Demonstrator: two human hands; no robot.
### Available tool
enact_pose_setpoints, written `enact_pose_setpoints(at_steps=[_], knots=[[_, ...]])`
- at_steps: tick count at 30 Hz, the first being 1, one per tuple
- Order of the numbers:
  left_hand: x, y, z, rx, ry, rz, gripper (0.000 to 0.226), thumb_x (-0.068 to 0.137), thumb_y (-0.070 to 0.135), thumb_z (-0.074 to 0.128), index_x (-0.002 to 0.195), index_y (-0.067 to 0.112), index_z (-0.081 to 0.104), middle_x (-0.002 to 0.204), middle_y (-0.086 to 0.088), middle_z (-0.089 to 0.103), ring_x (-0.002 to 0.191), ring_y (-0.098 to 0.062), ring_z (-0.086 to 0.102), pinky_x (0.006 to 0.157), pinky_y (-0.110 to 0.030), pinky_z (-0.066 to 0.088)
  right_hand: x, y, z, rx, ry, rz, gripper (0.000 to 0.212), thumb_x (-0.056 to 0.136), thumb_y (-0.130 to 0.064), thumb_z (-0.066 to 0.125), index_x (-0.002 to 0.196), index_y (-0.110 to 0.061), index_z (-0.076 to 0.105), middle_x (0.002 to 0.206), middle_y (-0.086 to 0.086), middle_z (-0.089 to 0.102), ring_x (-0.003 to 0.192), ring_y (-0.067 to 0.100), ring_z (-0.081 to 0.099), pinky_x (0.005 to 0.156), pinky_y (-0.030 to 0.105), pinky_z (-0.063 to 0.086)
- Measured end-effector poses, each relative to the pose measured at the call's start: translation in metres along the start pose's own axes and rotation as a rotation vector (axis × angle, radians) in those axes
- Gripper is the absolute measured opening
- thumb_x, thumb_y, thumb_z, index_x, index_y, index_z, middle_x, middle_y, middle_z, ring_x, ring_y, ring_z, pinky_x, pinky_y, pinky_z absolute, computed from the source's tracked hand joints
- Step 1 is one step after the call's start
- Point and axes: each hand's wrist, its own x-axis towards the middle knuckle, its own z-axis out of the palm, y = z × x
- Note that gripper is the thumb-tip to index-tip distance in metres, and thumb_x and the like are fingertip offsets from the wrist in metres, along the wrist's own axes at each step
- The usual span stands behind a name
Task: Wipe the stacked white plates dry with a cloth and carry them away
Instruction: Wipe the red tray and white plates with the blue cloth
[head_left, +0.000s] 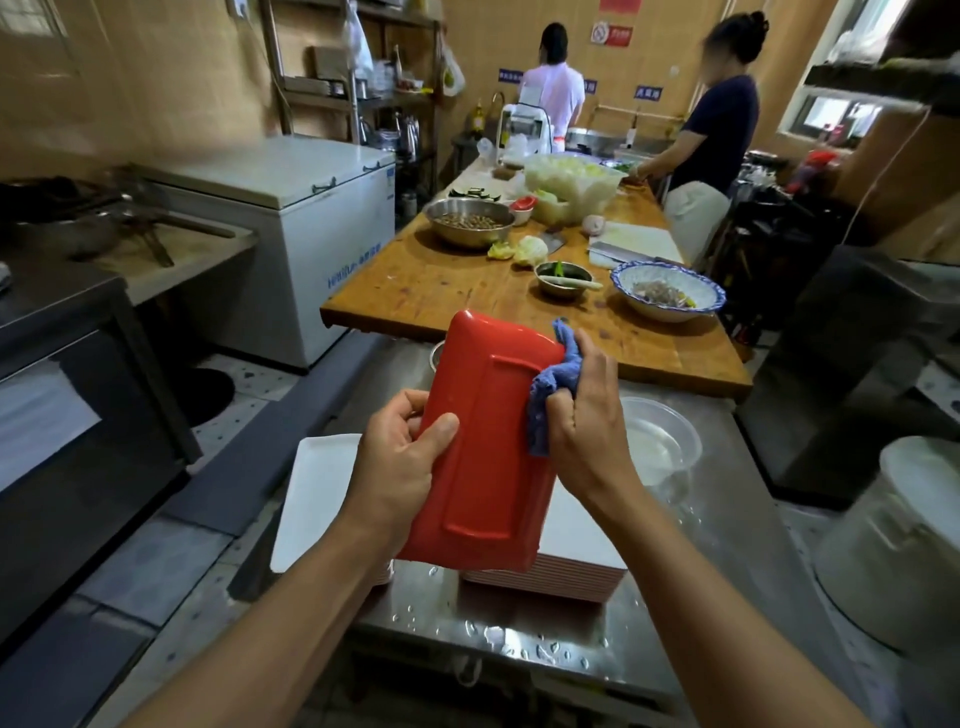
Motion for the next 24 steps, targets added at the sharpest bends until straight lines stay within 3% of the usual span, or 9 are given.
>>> enact_pose_setpoints(at_steps=[3, 6, 7, 9, 10, 13, 16, 20, 24], knots=[[0.001, -0.002, 0.007, -0.070, -0.008, -0.004, 0.008, 0.090, 0.008, 0.056, 0.098, 0.010, 0.055, 0.071, -0.001, 0.072, 0.064, -0.015, 0.069, 0.055, -0.028, 0.056, -0.009, 0.001, 0.002, 0.063, 0.019, 0.069, 0.074, 0.078, -0.016, 0.036, 0.149, -0.014, 0.016, 0.123, -0.004, 0.032, 0.110, -0.001, 0.034, 0.087, -0.007, 0.019], [0.008, -0.001, 0.010, -0.124, 0.010, 0.021, 0.008, 0.091, 0.007, 0.055, 0.097, 0.013, 0.055, 0.072, 0.001, 0.072, 0.065, -0.013, 0.070, 0.055, -0.025, 0.055, -0.033, 0.006, 0.005, 0.066, -0.025, 0.112, 0.073, 0.086, -0.007, 0.046, 0.149, -0.010, 0.011, 0.121, -0.005, 0.031, 0.104, -0.011, 0.029, 0.083, -0.010, 0.016], [0.011, -0.001, 0.011, -0.135, 0.014, 0.033, 0.009, 0.091, 0.008, 0.055, 0.097, 0.014, 0.055, 0.074, 0.002, 0.073, 0.066, -0.013, 0.070, 0.056, -0.025, 0.055, -0.040, 0.008, 0.005, 0.072, -0.051, 0.133, 0.074, 0.086, -0.004, 0.049, 0.149, -0.011, 0.012, 0.123, -0.005, 0.032, 0.108, -0.008, 0.030, 0.088, -0.007, 0.018], [0.015, -0.002, 0.014, -0.127, 0.011, 0.054, 0.010, 0.091, 0.011, 0.056, 0.098, 0.017, 0.054, 0.079, 0.003, 0.073, 0.071, -0.015, 0.071, 0.059, -0.027, 0.056, -0.045, 0.008, 0.001, 0.163, -0.118, 0.224, 0.071, 0.084, -0.005, 0.052, 0.147, -0.015, 0.020, 0.130, -0.001, 0.042, 0.117, 0.006, 0.042, 0.101, 0.012, 0.030], [0.014, -0.004, 0.015, -0.117, 0.002, 0.060, 0.010, 0.090, 0.013, 0.057, 0.099, 0.017, 0.054, 0.082, 0.003, 0.073, 0.074, -0.016, 0.071, 0.061, -0.028, 0.056, -0.042, 0.009, -0.002, 0.241, -0.133, 0.285, 0.064, 0.083, -0.002, 0.053, 0.141, -0.017, 0.030, 0.126, 0.004, 0.051, 0.113, 0.012, 0.052, 0.099, 0.022, 0.040], [0.011, -0.008, 0.019, -0.042, -0.037, 0.051, 0.014, 0.090, 0.021, 0.056, 0.102, 0.021, 0.051, 0.092, 0.001, 0.072, 0.083, -0.018, 0.071, 0.067, -0.034, 0.058, -0.027, 0.009, -0.016, 0.375, -0.151, 0.430, 0.041, 0.069, -0.001, 0.061, 0.106, -0.017, 0.052, 0.097, 0.011, 0.065, 0.088, 0.019, 0.064, 0.078, 0.031, 0.055], [0.010, -0.008, 0.019, 0.105, -0.105, 0.057, 0.016, 0.094, 0.019, 0.052, 0.106, 0.027, 0.046, 0.108, -0.004, 0.065, 0.095, -0.019, 0.067, 0.081, -0.044, 0.056, -0.021, 0.013, -0.022, 0.392, -0.139, 0.514, 0.054, 0.050, -0.013, 0.061, 0.102, -0.004, 0.052, 0.098, 0.021, 0.066, 0.090, 0.033, 0.066, 0.083, 0.048, 0.055], [0.010, -0.003, 0.012, 0.280, -0.240, 0.028, 0.044, 0.085, 0.024, 0.067, 0.118, 0.034, 0.041, 0.122, 0.002, 0.058, 0.108, -0.008, 0.059, 0.094, -0.040, 0.051, -0.017, 0.018, -0.025, 0.361, -0.102, 0.497, 0.054, 0.047, -0.015, 0.066, 0.099, -0.009, 0.053, 0.096, 0.016, 0.067, 0.090, 0.031, 0.066, 0.080, 0.045, 0.056], [0.018, 0.016, 0.008, 0.574, -0.153, 0.180, 0.092, 0.071, 0.033, 0.080, 0.142, 0.032, 0.022, 0.135, 0.003, 0.042, 0.119, -0.005, 0.045, 0.097, -0.030, 0.039, -0.013, 0.024, -0.035, 0.143, -0.140, 0.387, 0.057, 0.044, -0.022, 0.068, 0.098, -0.016, 0.051, 0.085, 0.004, 0.066, 0.081, 0.021, 0.064, 0.071, 0.036, 0.054]])
